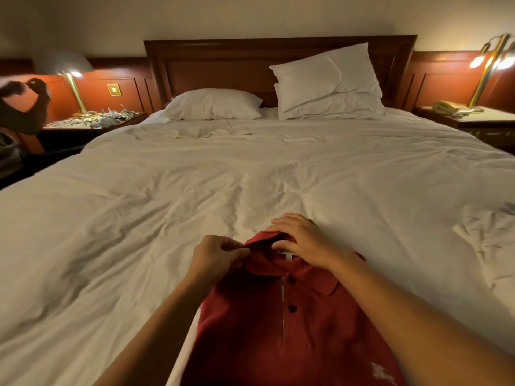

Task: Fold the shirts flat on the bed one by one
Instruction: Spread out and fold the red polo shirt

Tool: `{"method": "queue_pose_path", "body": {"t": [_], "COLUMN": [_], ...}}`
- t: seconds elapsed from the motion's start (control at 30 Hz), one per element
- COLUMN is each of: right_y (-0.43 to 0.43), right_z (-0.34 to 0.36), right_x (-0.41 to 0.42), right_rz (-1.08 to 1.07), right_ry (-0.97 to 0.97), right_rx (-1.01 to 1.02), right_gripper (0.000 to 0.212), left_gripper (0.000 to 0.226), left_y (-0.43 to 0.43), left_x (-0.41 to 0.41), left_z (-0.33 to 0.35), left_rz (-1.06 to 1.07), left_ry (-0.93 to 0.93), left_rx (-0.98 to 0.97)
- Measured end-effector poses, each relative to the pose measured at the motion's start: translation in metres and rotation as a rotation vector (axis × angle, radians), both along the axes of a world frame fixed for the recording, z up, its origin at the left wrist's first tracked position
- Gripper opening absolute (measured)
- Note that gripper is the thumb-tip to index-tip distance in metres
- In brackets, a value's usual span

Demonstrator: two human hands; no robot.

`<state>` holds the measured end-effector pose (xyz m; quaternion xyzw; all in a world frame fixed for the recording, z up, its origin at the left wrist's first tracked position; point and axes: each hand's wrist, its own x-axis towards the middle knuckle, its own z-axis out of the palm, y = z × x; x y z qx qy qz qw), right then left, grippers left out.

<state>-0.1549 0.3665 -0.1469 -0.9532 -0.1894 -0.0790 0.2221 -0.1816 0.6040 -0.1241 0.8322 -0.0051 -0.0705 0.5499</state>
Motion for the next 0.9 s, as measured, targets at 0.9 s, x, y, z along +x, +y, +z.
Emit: {"method": "queue_pose_path", "body": {"t": [0.9], "right_y": [0.031], "right_z": [0.015], "right_x": [0.08], "right_rz": [-0.191], "right_ry": [0.622], "right_rx": [0.079], "right_gripper": [0.052], "left_gripper": [0.017], "left_y": [0.031], "left_x": [0.022], "left_z": [-0.001], "left_rz": [-0.274], "left_ry": [0.192], "left_rx": [0.222]}}
